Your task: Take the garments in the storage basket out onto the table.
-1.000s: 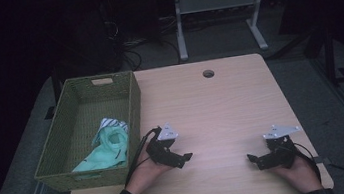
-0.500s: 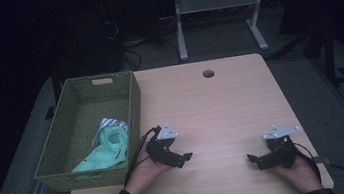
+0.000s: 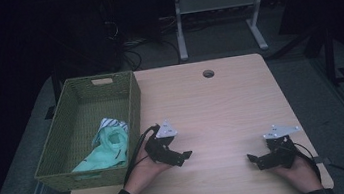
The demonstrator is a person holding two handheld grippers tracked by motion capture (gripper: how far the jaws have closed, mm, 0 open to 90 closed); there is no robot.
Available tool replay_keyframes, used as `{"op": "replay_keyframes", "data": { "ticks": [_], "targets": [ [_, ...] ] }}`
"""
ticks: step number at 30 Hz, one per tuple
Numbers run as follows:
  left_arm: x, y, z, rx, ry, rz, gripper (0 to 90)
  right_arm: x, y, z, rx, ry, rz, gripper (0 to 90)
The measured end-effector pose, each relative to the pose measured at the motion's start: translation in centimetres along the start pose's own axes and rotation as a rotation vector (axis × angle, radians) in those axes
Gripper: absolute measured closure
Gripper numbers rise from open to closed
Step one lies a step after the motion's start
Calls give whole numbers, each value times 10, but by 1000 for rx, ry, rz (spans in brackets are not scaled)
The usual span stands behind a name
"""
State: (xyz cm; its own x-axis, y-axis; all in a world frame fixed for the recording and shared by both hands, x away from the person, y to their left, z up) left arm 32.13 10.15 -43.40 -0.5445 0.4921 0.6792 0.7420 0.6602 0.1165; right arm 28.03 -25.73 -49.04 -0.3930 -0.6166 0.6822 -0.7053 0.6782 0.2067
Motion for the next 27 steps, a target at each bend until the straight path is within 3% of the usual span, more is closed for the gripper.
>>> {"op": "replay_keyframes", "data": {
  "ticks": [7, 16, 27],
  "targets": [
    [2, 1, -2, 3, -8, -5, 126, 0, 0, 0, 1, 2, 0, 6],
    [-1, 0, 0, -13, 17, -12, 126, 0, 0, 0, 2, 0, 0, 6],
    [4, 2, -5, -12, -5, -7, 126, 0, 0, 0, 2, 0, 0, 6]
  ]
}}
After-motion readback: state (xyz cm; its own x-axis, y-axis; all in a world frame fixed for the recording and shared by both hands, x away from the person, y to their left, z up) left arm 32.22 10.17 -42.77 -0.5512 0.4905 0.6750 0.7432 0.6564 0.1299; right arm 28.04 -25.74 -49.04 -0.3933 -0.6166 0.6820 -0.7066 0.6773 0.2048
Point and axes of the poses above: each handheld gripper's, and its own axes: x roughly backward along the jaws, z roughly out of its underside, y roughly to its left, the point moved 1 cm from there along -x, roughly forward along the jaws, and after that the axes turned 14 degrees about -z, right-handed, at the moved point
